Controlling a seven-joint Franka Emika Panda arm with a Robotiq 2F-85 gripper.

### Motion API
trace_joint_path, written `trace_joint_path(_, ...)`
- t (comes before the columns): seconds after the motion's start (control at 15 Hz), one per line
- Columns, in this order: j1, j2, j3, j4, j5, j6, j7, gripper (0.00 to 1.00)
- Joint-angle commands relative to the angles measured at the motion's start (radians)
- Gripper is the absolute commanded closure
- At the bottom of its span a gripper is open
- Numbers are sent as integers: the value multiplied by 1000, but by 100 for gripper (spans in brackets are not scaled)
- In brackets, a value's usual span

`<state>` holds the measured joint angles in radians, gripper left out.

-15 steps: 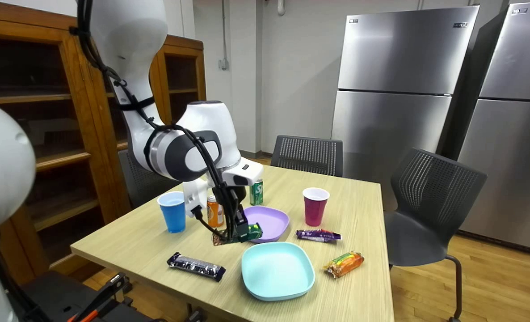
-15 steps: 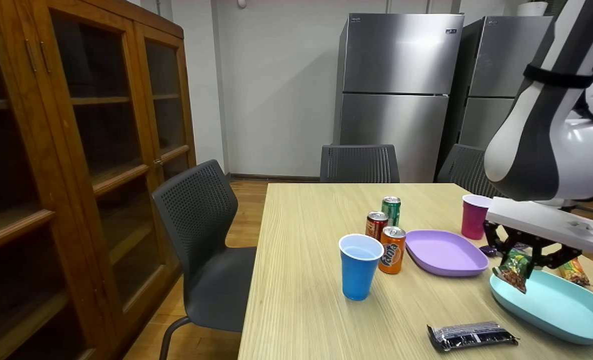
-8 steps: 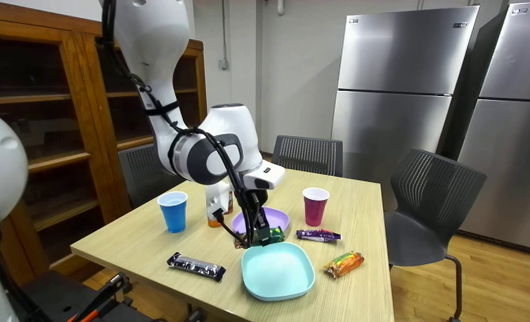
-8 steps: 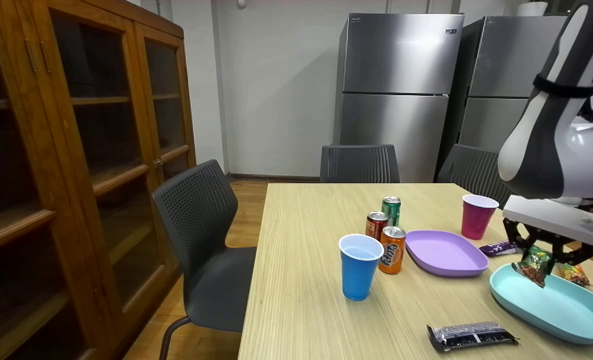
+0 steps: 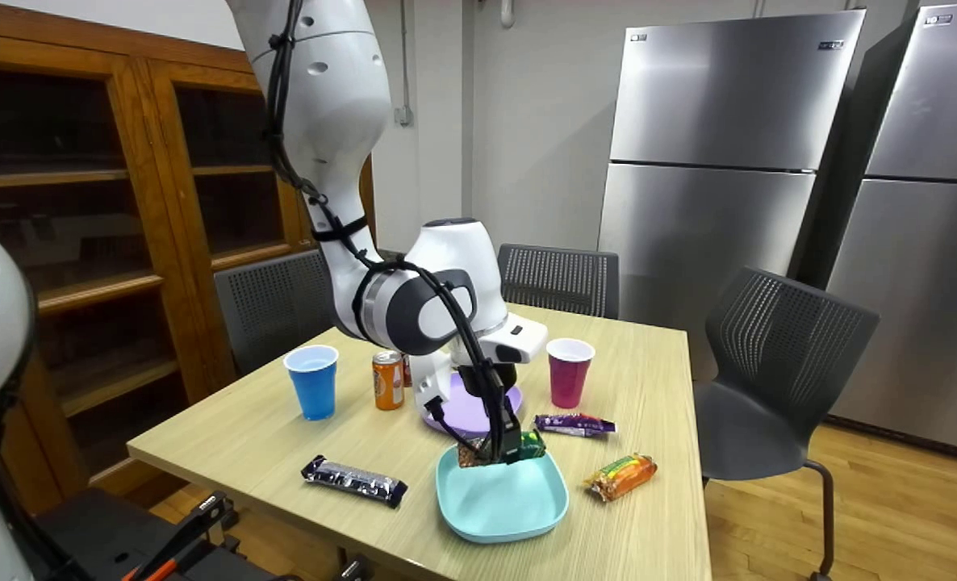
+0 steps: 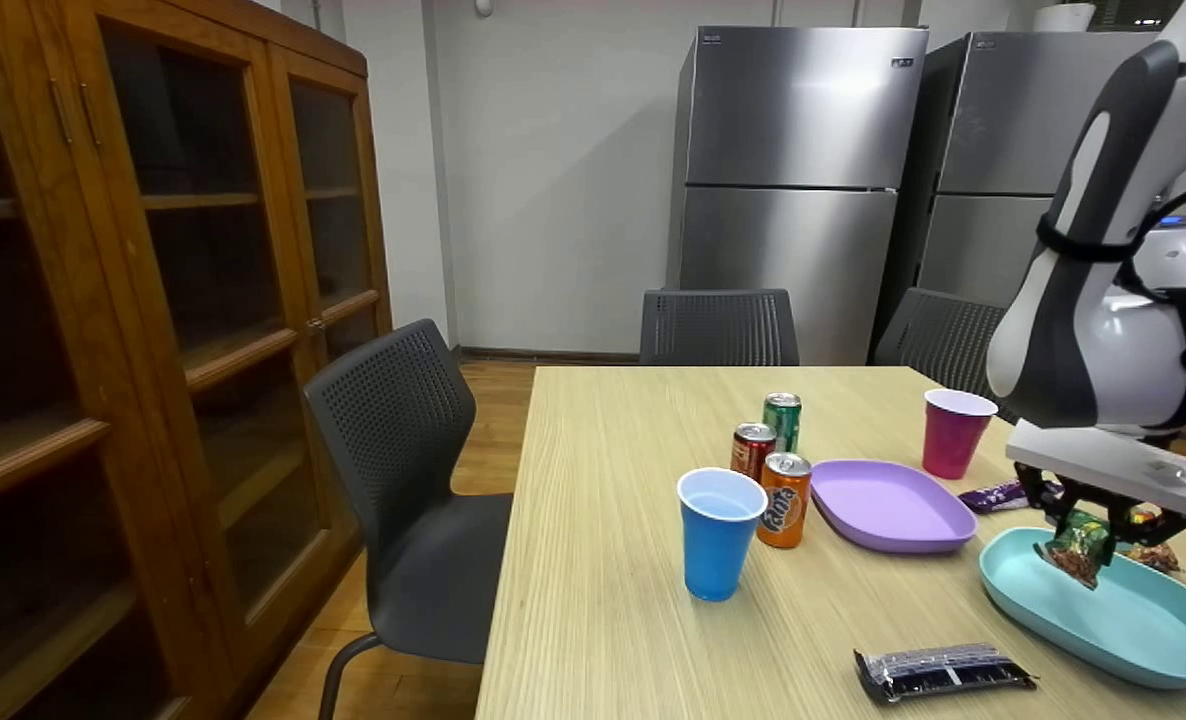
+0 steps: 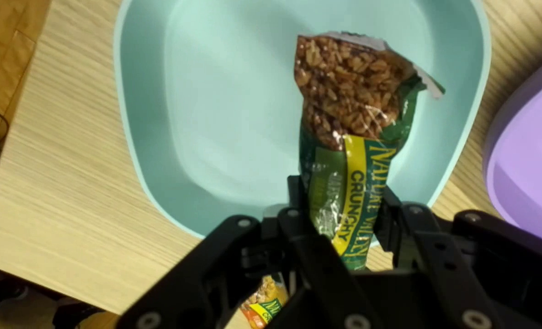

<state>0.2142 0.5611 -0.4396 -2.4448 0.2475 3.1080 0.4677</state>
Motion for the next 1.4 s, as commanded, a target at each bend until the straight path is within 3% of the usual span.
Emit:
trace_joint_path(0.0, -31, 69, 41, 86, 1, -51, -13, 88)
trace_joint_path(0.27, -29, 119, 57, 137, -3, -73, -14, 88)
trace_joint_path(0.33, -29, 127, 59, 145, -5, -79, -16, 83)
trace_joint_path(0.4, -20, 136, 49, 152, -7, -87, -11, 38)
trace_joint_path(0.53, -29, 120, 51, 148, -15, -96, -25, 31)
trace_joint_path(0.8, -68, 26, 69, 116, -44, -117, -99, 2)
trace_joint_path(1.33, -144, -137, 57, 105, -143, -202, -185, 0)
